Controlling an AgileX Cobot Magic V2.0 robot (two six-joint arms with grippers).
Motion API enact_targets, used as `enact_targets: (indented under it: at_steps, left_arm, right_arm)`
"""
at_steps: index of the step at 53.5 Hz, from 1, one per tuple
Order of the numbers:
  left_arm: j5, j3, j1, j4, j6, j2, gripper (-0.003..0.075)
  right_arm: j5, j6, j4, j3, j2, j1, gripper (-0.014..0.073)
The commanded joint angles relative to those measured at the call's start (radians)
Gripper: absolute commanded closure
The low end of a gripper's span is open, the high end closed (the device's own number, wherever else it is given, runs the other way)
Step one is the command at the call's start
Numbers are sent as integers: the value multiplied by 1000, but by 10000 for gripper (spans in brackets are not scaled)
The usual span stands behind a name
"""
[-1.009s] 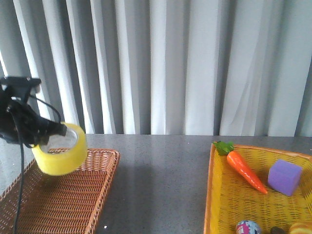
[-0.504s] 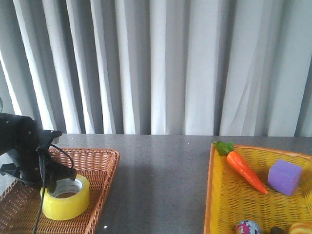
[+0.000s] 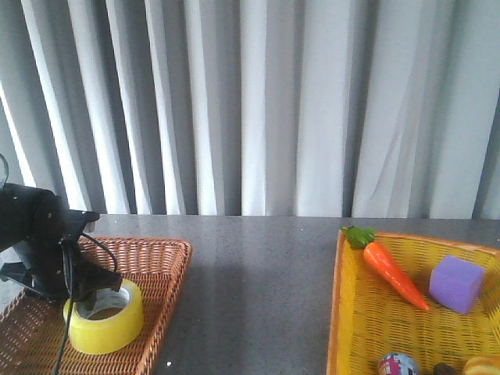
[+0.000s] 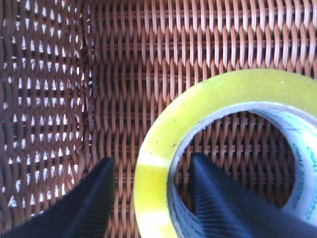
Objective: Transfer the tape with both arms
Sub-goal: 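Lower the tape roll into the brown wicker basket, then open the left gripper and raise it out of the basket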
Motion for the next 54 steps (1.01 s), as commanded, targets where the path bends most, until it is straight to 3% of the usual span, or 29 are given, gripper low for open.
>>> enact_targets:
  at_steps: [1, 6, 10, 31, 43, 54]
  left_arm:
    - [-24, -23, 0, 4, -12, -48, 203]
    - [-3, -23, 0, 1, -12, -48, 120]
    - [1, -23, 0, -17, -12, -59, 107]
    - [-6, -212, 0, -96, -9, -288, 227]
    - [-17, -262, 0, -116, 54, -480, 400]
    - [-36, -262, 0, -115, 68, -602, 697]
  right_arm:
    - [-54, 2, 5, -24, -31, -8, 603]
    - [-54, 2, 5, -24, -31, -8, 603]
    - [-54, 2, 5, -24, -31, -8, 603]
    - [-54, 2, 5, -24, -31, -8, 603]
    - [-54, 2, 5, -24, -31, -8, 603]
    - [-54, 2, 5, -24, -31, -8, 603]
